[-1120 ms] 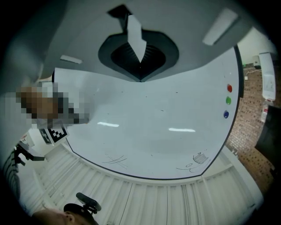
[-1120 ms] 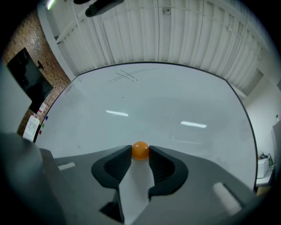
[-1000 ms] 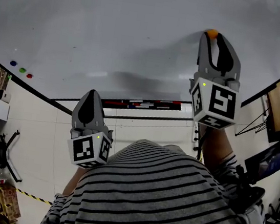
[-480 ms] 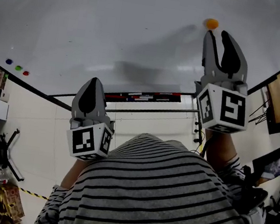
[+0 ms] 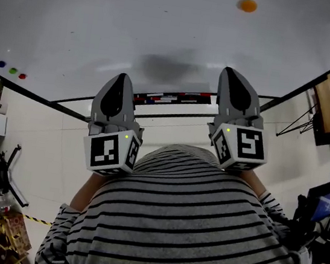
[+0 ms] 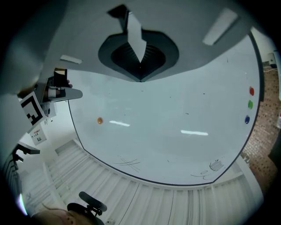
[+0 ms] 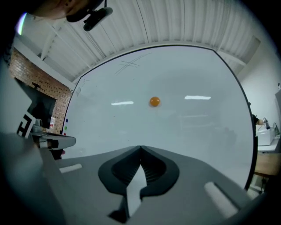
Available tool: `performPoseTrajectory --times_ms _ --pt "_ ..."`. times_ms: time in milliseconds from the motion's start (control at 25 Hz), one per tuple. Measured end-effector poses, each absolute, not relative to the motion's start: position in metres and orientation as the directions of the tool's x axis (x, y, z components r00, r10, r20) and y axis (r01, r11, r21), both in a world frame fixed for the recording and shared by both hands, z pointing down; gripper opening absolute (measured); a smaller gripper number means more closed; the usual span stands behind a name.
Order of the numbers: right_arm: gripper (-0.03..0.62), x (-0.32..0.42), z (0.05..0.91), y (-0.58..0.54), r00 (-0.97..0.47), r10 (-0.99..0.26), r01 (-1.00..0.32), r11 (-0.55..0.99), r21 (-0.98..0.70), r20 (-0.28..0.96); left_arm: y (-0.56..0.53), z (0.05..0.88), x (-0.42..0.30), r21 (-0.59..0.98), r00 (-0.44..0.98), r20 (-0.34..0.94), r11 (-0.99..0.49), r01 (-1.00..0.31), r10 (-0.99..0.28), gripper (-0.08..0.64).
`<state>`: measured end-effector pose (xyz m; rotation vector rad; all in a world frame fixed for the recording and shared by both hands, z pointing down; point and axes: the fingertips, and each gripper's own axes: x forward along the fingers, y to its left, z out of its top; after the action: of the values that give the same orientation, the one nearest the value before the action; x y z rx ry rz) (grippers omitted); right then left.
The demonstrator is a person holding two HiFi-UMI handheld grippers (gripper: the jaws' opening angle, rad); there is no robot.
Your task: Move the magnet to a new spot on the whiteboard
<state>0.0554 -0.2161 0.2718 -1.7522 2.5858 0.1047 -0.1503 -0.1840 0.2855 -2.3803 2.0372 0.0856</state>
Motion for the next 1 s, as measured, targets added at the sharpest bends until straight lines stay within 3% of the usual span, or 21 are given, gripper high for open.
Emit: performPoseTrajectory --times_ms 240,1000 --pt "0.000 0.045 0.292 -0.208 -0.401 -0.916 -0.916 0.400 0.036 0.004 -0.182 0.286 -0.140 0.018 0.177 -0.048 -0.178 -0.984 -0.983 0.015" --pt "0.000 0.034 0.292 -0.204 -0.427 -0.904 -0.903 0.427 0.052 0.010 -0.173 0.293 -0.141 0.018 0.167 -0.020 -0.167 -0.986 -0.986 0.015"
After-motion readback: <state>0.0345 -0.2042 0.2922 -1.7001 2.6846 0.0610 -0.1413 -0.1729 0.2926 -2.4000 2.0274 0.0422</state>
